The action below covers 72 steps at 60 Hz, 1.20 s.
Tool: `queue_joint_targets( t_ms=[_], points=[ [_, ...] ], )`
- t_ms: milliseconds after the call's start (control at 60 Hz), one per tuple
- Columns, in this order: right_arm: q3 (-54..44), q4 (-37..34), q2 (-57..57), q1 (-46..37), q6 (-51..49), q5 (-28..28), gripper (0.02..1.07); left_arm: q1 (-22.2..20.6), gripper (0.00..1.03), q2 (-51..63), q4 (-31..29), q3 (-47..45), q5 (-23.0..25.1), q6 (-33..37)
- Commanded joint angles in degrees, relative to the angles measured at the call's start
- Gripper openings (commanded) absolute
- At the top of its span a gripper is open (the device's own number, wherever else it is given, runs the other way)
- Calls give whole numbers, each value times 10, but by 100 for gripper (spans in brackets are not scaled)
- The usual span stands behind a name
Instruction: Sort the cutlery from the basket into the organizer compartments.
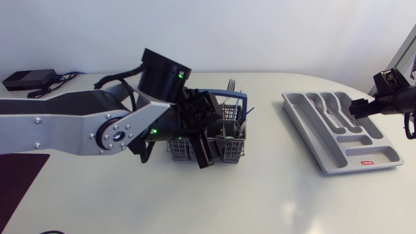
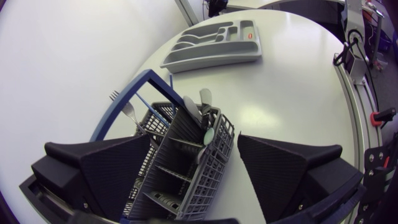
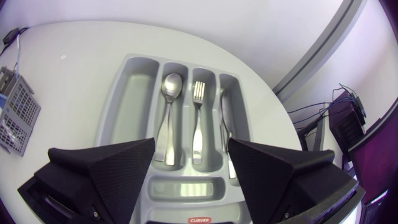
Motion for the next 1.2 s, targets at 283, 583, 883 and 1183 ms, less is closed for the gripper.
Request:
queue_joint_targets(
  t_ms=[283,583,883,1183],
  points=[
    [-170,33,-135,103,-3,2,89,-1,87,81,3,36,31,63],
    [-250,48,-192,186,9,31,89,12,80,103,-12,80,61,83],
    [-292,66,-206,216,16,39,89,19,63,138,-17,116,88,104],
    [-303,78,-206,229,18,45,89,26,44,162,-30,148,105,126]
  ],
)
